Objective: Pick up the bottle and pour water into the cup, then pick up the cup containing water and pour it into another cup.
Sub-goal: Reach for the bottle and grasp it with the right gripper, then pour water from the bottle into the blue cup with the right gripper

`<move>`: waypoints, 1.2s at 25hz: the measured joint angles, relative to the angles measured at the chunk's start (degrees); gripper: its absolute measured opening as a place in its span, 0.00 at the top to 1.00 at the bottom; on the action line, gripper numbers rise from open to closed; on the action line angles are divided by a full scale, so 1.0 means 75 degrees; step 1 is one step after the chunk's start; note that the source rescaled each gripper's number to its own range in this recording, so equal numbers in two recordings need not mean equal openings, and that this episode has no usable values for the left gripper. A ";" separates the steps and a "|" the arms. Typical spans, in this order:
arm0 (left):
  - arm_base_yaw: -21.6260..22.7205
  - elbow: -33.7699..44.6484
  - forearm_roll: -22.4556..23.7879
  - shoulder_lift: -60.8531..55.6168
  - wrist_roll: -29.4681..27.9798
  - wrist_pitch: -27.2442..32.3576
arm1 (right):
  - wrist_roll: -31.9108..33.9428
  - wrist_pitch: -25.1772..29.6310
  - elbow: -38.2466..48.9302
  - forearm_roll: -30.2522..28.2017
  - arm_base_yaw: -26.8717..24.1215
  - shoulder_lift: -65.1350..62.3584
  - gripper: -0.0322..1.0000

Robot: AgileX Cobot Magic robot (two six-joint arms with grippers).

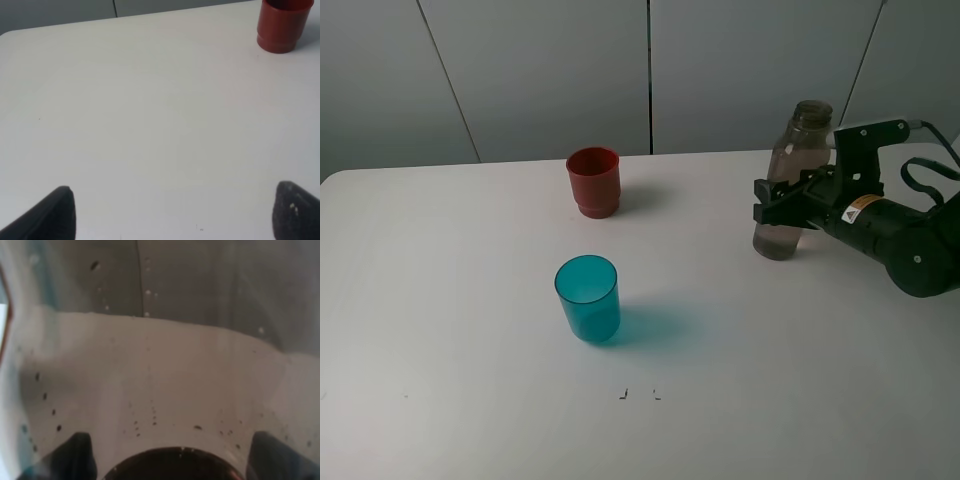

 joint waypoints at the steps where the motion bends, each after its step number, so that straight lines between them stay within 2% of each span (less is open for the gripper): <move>1: 0.0000 0.0000 0.0000 0.0000 0.0000 0.0000 | 0.0000 0.0000 0.0000 0.0000 0.0000 0.0000 0.92; 7: 0.0000 0.0000 0.0000 0.0000 0.0000 0.0000 | 0.0000 0.0019 0.0000 -0.0085 0.0000 -0.0014 0.92; 10: 0.0000 0.0000 0.0000 0.0000 0.0000 0.0000 | -0.0019 0.0256 0.0000 -0.0285 0.0000 -0.0198 0.92; 15: 0.0000 0.0000 0.0000 0.0000 0.0052 0.0000 | -0.0477 0.0479 -0.0041 -0.0751 0.0045 -0.0942 0.92; 24: 0.0000 0.0000 0.0000 0.0000 0.0052 0.0000 | -0.1658 0.2298 -0.1217 -0.0918 0.1274 -0.1318 0.92; 30: 0.0000 0.0000 0.0000 0.0000 0.0052 0.0000 | -0.3143 0.2434 -0.1710 -0.0918 0.2048 -0.1318 0.92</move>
